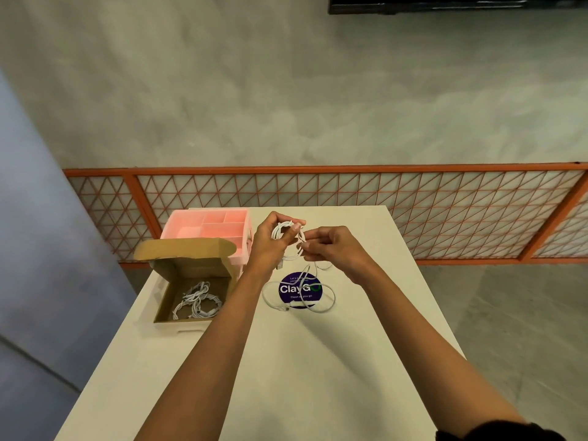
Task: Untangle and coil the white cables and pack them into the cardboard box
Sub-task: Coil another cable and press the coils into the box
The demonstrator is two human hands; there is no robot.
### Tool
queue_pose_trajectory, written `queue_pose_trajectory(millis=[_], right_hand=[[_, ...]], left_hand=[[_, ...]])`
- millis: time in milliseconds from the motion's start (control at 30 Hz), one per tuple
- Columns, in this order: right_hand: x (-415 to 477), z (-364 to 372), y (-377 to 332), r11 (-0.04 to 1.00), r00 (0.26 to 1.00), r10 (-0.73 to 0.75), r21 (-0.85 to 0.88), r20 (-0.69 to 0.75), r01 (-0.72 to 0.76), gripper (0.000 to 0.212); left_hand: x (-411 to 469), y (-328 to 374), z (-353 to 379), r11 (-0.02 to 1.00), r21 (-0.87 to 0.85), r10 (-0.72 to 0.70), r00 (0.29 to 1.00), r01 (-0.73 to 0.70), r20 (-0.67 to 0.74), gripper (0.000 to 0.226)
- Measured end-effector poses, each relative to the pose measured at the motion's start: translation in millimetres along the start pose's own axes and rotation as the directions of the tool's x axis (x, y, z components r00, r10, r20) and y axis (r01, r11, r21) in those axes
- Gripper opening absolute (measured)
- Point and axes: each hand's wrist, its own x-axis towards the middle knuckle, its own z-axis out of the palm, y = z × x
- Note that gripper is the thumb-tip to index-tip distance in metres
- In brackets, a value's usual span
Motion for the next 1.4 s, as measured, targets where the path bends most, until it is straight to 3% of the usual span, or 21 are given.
queue_pose_trajectory(millis=[200,367,600,767,1000,1133,1267,1333,1400], right_hand=[[2,3,0,0.965,0.994,-0.014,-0.263,-0.108,-0.015,0.010],[-1,0,2,0.970,0.999,-0.038,-0.242,-0.024,0.031,0.010],[2,-4,11,0.961,0.989,-0.035,-0.278,-0.145,-0.007,0.013],[6,2,21,0.991,0.975,0.012,-0.129,-0.221,-0.042,0.015],[7,18,28,0.991,0.995,0.056,0.124,-0.083,-0.045,0.019],[4,21,29,0.970,0.992,0.028,0.243,-0.123,0.002,0.021],[5,23,33,0.966,0.978,0.030,0.258,-0.205,0.024,0.018],[7,22,33,0.963,0.968,0.044,0.268,-0.247,0.025,0.015],[8,22,32,0.966,0.967,0.044,0.256,-0.250,0.022,0.013]], left_hand=[[1,-6,-1,0.997,0.028,-0.062,0.994,0.065,-0.095,0.015],[6,-10,-6,0.990,-0.018,-0.144,0.979,0.143,-0.141,0.015],[2,-6,0,0.972,-0.146,-0.199,0.974,0.183,-0.110,0.007],[-1,-7,3,0.972,-0.184,-0.169,0.981,0.149,-0.099,0.010],[-10,-8,7,0.971,-0.204,-0.150,0.983,0.127,-0.105,0.012],[-11,-8,2,0.978,-0.167,-0.145,0.985,0.128,-0.095,0.017],[-14,-17,-4,0.955,-0.194,-0.227,0.974,0.224,0.005,0.031],[-16,-24,-6,0.939,-0.178,-0.301,0.954,0.294,-0.010,0.039],[-18,-28,-8,0.940,-0.153,-0.315,0.948,0.303,-0.055,0.029]])
